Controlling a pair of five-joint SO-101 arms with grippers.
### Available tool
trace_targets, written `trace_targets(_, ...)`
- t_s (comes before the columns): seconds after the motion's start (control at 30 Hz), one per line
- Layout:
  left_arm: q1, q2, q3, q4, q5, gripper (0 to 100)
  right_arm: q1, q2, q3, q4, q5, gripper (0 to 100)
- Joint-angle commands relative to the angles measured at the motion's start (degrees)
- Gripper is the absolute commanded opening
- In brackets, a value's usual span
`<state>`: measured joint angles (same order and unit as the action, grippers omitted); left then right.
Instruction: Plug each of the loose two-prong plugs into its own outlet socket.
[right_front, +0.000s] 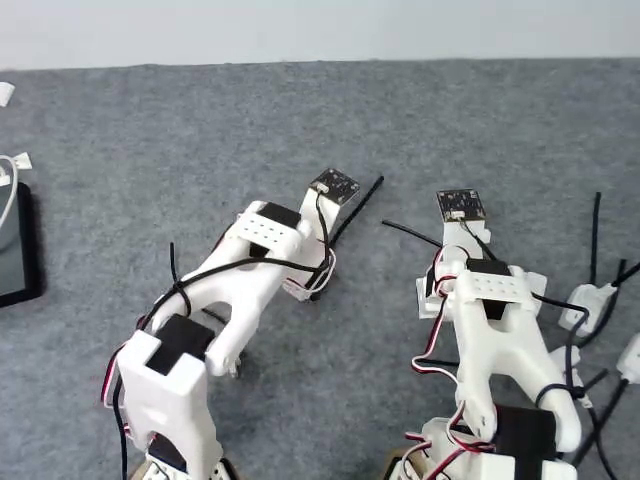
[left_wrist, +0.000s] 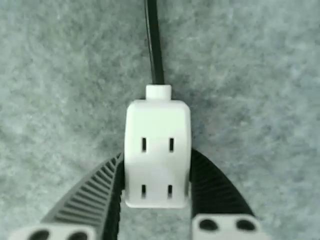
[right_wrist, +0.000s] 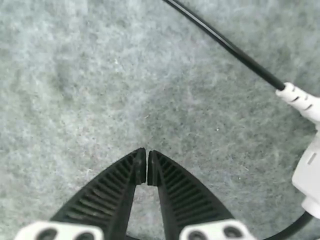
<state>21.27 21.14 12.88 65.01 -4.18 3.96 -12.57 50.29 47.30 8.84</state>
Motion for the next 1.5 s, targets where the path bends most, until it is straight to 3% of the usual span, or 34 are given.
trace_targets(0.0, 1.8, -0.3, -2.4, 2.9, 13.5, 1, -0.4, 0.1, -3.3, -0.8, 0.6, 1.4)
trace_targets(0.1, 1.8, -0.3, -3.3, 2.7, 31.6, 1, -0.4, 0.1, -3.3, -0.8, 0.6, 1.4)
trace_targets(0.17, 1.8, -0.3, -4.0, 2.7, 40.1, 1, -0.4, 0.1, -3.3, -0.8, 0.6, 1.4)
trace_targets(0.33, 4.8, -0.3, -4.3, 2.5, 46.5, 1, -0.4, 0.1, -3.3, -0.7, 0.6, 1.5)
trace_targets(0.7, 6.0, -0.3, -4.0, 3.0, 40.7, 2, -1.6, 0.1, -3.3, -0.7, 2.6, 1.6)
trace_targets(0.97, 6.5, -0.3, -9.7, 12.7, 38.6, 20, -1.7, 0.1, -3.3, -0.6, 3.3, 1.6)
trace_targets(1.1, 6.2, -0.4, -13.9, 17.4, 38.0, 20, -1.7, 0.1, -3.3, -0.6, 3.3, 1.6)
trace_targets(1.2, 6.5, -0.4, -17.7, 22.5, 33.7, 20, -1.7, 0.1, -3.3, -0.5, 3.3, 1.6)
trace_targets(1.47, 4.6, -17.8, -18.7, 25.7, 21.1, 4, -2.2, 0.1, -3.1, -0.3, 3.3, 1.6)
